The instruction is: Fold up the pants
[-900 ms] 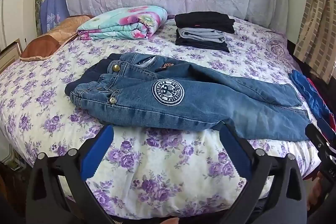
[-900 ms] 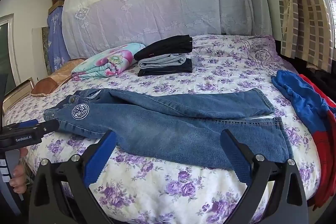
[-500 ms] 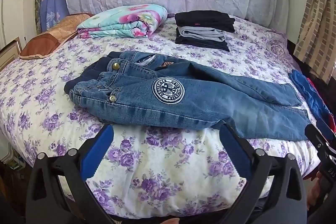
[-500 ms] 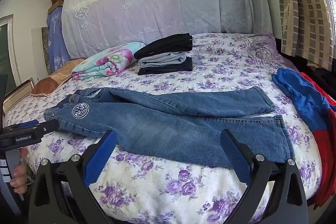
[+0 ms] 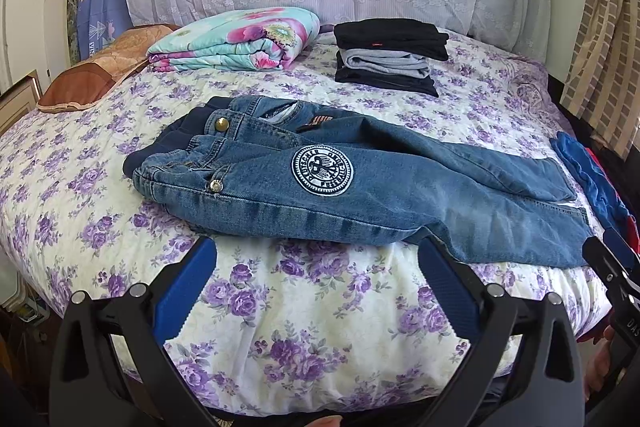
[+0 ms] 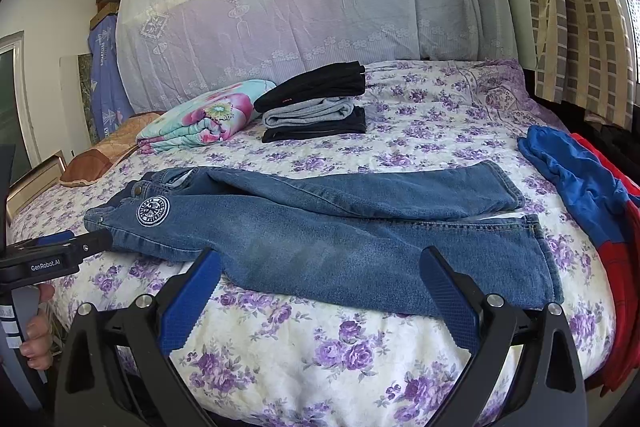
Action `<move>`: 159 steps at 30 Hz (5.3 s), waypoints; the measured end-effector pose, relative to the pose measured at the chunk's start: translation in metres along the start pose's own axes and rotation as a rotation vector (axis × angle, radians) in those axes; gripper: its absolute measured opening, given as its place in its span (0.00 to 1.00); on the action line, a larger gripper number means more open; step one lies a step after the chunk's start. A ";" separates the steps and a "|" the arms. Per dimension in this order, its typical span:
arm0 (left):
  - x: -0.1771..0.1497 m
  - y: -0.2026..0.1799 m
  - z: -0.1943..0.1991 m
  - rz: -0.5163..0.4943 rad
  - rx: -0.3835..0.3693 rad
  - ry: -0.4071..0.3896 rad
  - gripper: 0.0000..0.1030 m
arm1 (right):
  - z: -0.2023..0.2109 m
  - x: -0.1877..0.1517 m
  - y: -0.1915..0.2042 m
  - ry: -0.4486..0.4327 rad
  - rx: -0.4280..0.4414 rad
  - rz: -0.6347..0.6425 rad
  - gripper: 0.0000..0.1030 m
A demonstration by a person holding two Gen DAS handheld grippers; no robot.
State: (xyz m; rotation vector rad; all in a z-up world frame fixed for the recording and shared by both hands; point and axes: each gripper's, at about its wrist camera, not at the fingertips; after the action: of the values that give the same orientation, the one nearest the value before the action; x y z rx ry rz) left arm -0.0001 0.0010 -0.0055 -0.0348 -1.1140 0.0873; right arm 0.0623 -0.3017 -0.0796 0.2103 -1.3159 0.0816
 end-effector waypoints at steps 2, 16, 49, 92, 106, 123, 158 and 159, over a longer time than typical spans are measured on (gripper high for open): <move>0.000 0.000 0.000 0.000 -0.001 0.000 0.96 | 0.000 -0.001 0.000 0.000 0.001 -0.001 0.96; -0.005 0.002 0.000 0.008 -0.001 0.007 0.96 | 0.000 -0.002 0.001 0.005 0.000 -0.004 0.96; -0.008 0.002 -0.001 0.010 -0.002 0.017 0.96 | -0.002 -0.002 0.000 0.011 0.001 -0.009 0.97; 0.047 0.112 -0.071 0.144 0.164 0.046 0.96 | -0.105 0.004 -0.222 0.189 -0.072 -0.806 0.96; 0.094 0.113 -0.145 0.221 0.001 0.112 0.96 | -0.147 -0.005 -0.238 0.291 -0.037 -0.820 0.77; 0.128 0.157 -0.255 0.404 -0.111 0.306 0.62 | -0.160 0.039 -0.248 0.177 0.037 -0.833 0.07; 0.173 0.237 -0.287 0.530 -0.097 0.066 0.00 | -0.298 0.120 -0.275 0.180 -0.061 -1.033 0.12; 0.171 0.245 -0.290 0.545 -0.078 0.064 0.00 | -0.316 0.113 -0.281 0.221 -0.076 -1.082 0.16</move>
State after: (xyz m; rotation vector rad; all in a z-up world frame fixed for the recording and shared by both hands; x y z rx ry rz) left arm 0.3221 0.2641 0.0019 -0.4086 -1.0192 0.5256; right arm 0.4419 -0.5200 -0.0750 0.7941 -0.8465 -0.8353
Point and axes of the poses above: each gripper's, at about its wrist camera, not at the fingertips, and z roughly against the way its jaws point, y to its left, x to its top, and after that the axes turned 13 degrees about -y, right-handed
